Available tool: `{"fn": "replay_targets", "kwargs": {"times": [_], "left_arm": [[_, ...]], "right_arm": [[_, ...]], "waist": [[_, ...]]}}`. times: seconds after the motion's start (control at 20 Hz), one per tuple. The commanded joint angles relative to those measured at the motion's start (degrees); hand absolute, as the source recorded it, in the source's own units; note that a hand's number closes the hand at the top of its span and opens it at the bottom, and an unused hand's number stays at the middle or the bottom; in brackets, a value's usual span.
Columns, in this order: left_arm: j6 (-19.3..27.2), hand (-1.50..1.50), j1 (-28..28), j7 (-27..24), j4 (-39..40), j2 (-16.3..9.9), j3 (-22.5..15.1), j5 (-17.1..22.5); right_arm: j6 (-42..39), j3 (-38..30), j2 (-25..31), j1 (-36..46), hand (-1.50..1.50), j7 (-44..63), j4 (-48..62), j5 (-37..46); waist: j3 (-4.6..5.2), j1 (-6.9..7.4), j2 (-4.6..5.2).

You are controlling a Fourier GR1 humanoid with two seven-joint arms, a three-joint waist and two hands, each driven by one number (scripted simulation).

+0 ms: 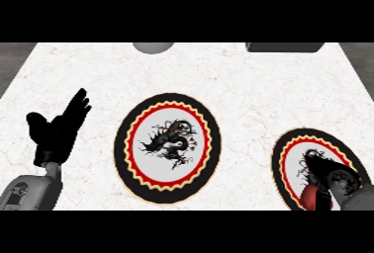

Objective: Pick the bell pepper from the plate and place it in the plate

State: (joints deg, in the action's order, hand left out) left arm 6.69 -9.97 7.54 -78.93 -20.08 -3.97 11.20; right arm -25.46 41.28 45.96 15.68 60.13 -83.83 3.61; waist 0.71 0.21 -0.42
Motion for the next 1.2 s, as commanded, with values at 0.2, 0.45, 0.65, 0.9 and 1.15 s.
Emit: {"fn": "replay_targets", "kwargs": {"times": [0.2, 0.45, 0.65, 0.9, 1.15], "left_arm": [[1.69, 0.0, -0.88, 0.3, 0.99, 2.18, -0.3, -2.08], [-0.48, 0.0, 3.76, -0.35, -4.01, 1.28, -0.14, -1.3], [-0.02, 0.0, -1.53, 1.24, -1.37, 2.35, -1.24, -1.79], [-1.79, 0.0, -0.8, 1.08, -1.24, 2.95, -3.6, -2.18], [-1.1, 0.0, -2.96, 1.81, -0.47, 3.21, -3.08, -2.26]], "right_arm": [[-4.97, 2.26, -3.41, -2.05, 1.5, 0.94, 1.3, 0.34], [-7.18, -1.98, -3.07, 0.61, 1.5, 1.63, 2.27, -1.57], [8.33, 3.26, -22.58, 6.21, 1.5, 2.55, -5.85, 6.99], [16.11, 3.65, -34.49, 16.53, 1.5, 0.78, -8.39, 15.97], [24.61, 6.47, -43.26, 26.73, 1.5, 4.85, -4.54, 32.04]], "waist": [[-0.68, -0.27, 0.46], [-0.68, 0.33, 0.38], [-0.77, 2.71, 0.59], [-0.62, 7.56, -0.1], [-0.29, 6.1, -0.76]]}}
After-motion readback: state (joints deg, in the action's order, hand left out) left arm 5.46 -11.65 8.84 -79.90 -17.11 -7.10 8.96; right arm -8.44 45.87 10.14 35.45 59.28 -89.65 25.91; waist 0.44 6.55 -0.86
